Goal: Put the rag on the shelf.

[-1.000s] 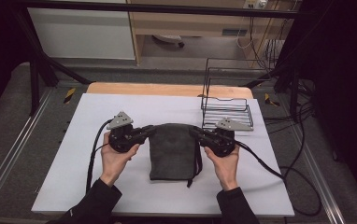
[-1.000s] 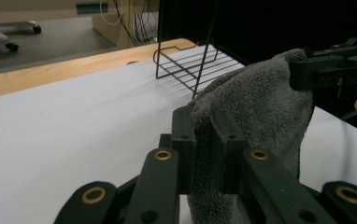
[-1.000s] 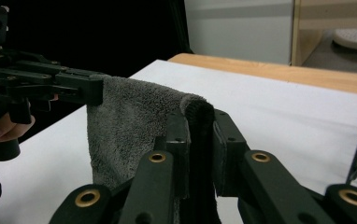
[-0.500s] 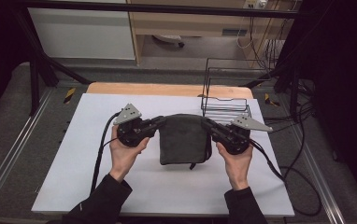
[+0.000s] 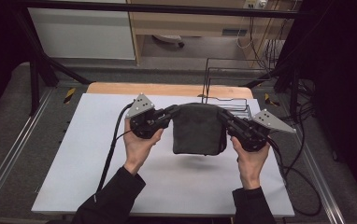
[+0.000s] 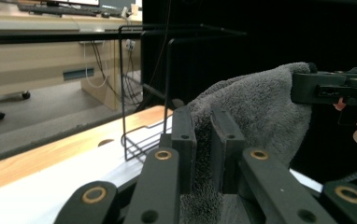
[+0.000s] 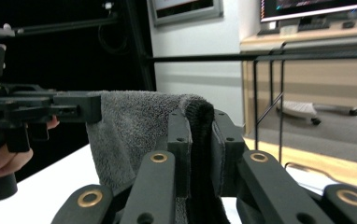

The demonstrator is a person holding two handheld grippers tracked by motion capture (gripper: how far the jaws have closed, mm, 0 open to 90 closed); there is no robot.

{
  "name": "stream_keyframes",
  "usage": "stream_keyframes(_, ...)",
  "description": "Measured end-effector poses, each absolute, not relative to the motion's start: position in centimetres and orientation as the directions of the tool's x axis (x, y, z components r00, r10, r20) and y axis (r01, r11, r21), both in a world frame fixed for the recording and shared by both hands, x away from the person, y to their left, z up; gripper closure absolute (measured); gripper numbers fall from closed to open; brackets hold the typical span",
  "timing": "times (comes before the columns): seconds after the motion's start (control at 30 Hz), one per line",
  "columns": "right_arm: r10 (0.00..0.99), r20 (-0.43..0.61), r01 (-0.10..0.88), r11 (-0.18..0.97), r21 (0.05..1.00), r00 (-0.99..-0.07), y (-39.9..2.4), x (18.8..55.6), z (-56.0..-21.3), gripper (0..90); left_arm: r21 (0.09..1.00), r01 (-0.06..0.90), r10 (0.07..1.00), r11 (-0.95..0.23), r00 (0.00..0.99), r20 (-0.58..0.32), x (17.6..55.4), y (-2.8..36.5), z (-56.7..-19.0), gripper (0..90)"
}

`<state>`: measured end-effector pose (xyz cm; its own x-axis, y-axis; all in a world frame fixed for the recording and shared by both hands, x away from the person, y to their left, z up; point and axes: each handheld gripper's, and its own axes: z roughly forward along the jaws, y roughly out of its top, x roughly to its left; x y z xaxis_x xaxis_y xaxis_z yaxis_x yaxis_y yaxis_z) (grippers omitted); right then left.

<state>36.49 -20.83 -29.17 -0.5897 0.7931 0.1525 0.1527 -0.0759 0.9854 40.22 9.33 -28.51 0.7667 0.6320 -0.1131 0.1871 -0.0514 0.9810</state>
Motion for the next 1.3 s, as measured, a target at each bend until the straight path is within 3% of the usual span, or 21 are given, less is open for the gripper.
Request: stream_keyframes(1.3, 0.880, 0.121, -0.086, -0.179, 0.980, -0.459, -25.6, 36.6, -21.8, 81.1, 0.992, 0.030, 0.596, 0.119, 0.797, -0.096, 43.3, 2.2, -21.5, 81.4)
